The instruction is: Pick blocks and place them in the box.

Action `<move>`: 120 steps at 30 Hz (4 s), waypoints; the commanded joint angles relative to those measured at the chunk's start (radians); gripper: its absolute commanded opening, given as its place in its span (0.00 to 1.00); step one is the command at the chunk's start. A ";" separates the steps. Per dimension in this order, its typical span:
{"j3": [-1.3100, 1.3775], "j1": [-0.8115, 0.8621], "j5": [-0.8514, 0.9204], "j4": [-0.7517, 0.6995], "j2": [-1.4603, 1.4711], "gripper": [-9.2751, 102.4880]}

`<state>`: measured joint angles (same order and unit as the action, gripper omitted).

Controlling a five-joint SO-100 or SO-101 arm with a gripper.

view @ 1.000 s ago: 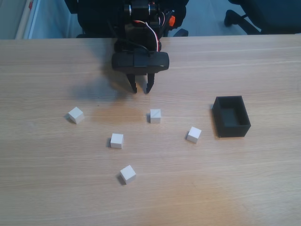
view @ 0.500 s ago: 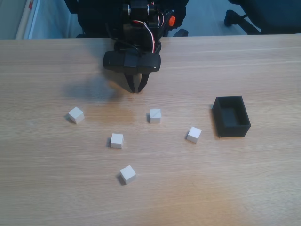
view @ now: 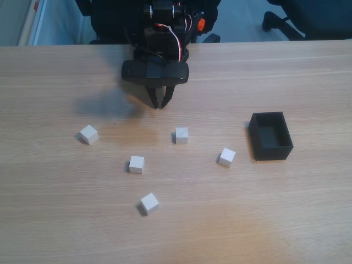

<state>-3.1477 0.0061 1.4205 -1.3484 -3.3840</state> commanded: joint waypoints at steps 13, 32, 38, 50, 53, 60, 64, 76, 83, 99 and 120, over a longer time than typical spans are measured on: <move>-0.063 -0.006 0.066 -0.075 -0.028 0.09; 0.241 -0.057 0.014 0.130 0.325 0.15; 0.403 -0.118 -0.078 0.163 0.486 0.18; 0.575 -0.160 -0.169 0.387 0.802 0.28; 0.568 -0.160 -0.176 0.495 0.865 0.28; 0.555 -0.170 -0.183 0.634 1.003 0.28; 0.554 -0.178 -0.201 0.681 1.051 0.28; 0.515 -0.172 -0.202 0.818 1.160 0.27; 0.477 -0.160 -0.189 0.882 1.186 0.26; 0.462 -0.129 -0.167 0.982 1.246 0.13; 0.686 -0.299 -0.187 0.759 1.117 0.08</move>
<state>-2.5617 -0.2562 1.2318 -0.5568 -2.2473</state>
